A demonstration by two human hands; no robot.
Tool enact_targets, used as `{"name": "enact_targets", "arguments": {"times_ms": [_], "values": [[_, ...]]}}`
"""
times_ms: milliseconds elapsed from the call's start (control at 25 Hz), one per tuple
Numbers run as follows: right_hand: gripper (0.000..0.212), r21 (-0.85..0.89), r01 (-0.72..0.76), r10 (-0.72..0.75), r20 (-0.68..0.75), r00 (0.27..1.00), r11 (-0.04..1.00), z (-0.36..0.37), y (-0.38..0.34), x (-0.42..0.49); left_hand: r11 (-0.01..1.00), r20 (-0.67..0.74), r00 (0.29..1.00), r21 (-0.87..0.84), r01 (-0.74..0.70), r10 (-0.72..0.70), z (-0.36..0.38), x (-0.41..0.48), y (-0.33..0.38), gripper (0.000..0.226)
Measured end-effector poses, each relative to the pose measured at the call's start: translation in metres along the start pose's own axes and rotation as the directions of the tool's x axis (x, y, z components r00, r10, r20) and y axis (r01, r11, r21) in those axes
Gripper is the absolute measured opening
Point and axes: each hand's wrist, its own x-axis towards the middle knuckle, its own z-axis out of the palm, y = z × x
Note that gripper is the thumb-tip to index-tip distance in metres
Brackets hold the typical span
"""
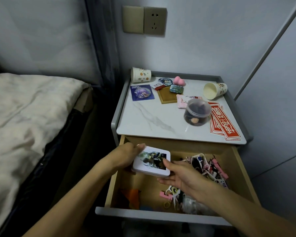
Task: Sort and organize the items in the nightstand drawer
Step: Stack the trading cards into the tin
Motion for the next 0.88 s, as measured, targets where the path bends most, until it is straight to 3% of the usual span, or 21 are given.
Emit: {"name": "enact_targets", "arguments": {"times_ms": [80,160,280,440,880], "values": [[0.031,-0.062,-0.012,0.011,-0.016,1.0,0.998,0.005,-0.002,0.013,0.909,-0.266,0.964,0.401,0.112,-0.001,-0.003,0.01,-0.011,0.056],[0.032,-0.195,-0.029,0.011,-0.088,0.996,0.98,0.01,-0.004,0.03,0.799,-0.457,0.887,0.559,0.222,0.073,-0.007,0.016,-0.023,0.05],[0.033,-0.392,-0.04,-0.045,-0.204,0.978,0.919,0.018,0.0,0.059,0.77,-0.425,0.904,0.592,0.239,0.045,-0.008,0.022,-0.032,0.032],[0.04,-0.503,-0.029,-0.1,-0.228,0.969,0.864,0.029,0.011,0.093,0.701,-0.405,0.911,0.672,0.239,0.078,-0.004,0.036,-0.043,0.015],[0.039,-0.666,0.0,-0.212,-0.237,0.948,0.746,0.04,0.008,0.109,0.647,-0.373,0.917,0.735,0.201,0.139,-0.008,0.048,-0.048,0.018]]}}
